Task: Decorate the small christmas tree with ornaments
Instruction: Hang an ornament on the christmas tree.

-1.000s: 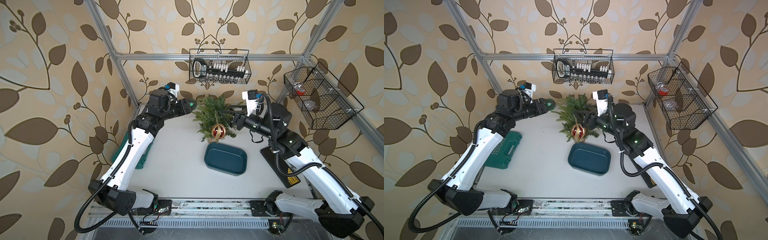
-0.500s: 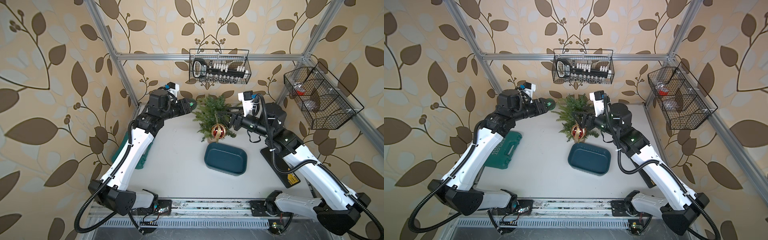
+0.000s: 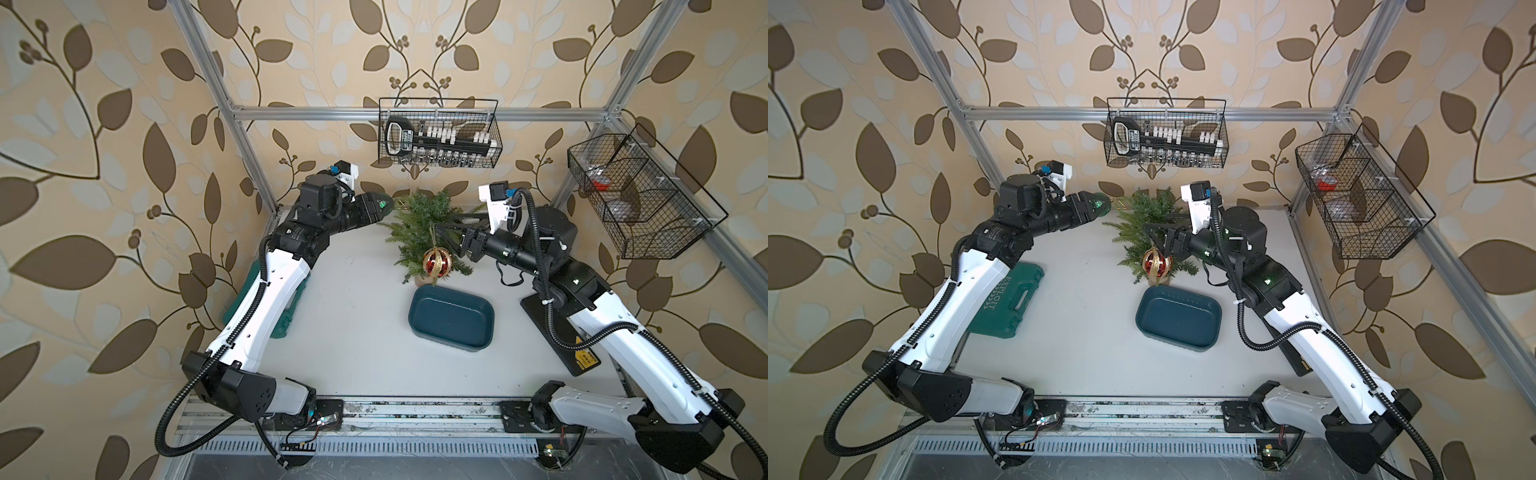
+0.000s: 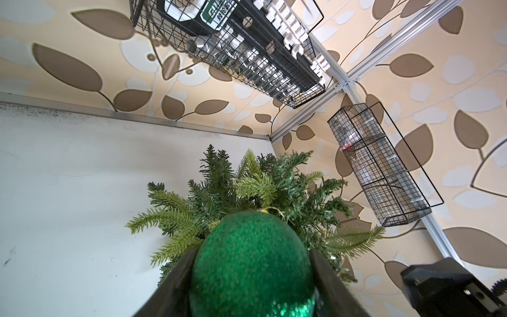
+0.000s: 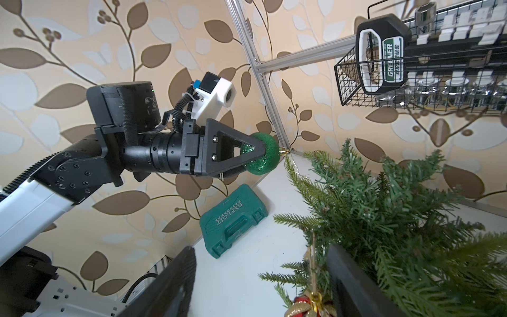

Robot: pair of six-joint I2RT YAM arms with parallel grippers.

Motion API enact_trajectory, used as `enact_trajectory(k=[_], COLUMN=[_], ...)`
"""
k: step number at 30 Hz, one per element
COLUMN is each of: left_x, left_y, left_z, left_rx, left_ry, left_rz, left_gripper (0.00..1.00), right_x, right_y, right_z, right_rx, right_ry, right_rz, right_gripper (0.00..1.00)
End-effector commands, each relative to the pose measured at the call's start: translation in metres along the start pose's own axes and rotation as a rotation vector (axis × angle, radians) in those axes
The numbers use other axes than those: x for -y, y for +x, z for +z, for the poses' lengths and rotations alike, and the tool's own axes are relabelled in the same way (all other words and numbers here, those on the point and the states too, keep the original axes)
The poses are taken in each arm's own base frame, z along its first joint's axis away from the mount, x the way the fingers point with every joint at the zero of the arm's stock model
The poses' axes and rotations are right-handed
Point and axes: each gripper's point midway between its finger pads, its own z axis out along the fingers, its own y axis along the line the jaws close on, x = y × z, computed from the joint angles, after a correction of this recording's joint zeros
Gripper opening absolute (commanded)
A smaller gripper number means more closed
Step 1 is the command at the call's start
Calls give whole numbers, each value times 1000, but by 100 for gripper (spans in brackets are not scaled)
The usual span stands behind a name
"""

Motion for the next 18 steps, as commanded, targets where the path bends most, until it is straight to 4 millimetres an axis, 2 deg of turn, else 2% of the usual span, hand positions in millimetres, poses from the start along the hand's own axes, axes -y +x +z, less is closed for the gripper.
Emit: enact_trajectory(k=[1,13,18], left_x=[7,-3,-4], left_y=[-19,-8,-3], left_z=[-11,-7,-3], left_rx=[67,37,18], left_ry=[19,25,45], left_rz=[34,5,-11], left_gripper=[55,54,54], right_x=[-7,-6,-4], right_y=[-6,-9,-6], right_z=[-7,-12,-8], right_rx=[19,34,25], right_ry=[-21,-12,-10], right_rz=[-6,-7,-4], right_gripper=[74,74,74])
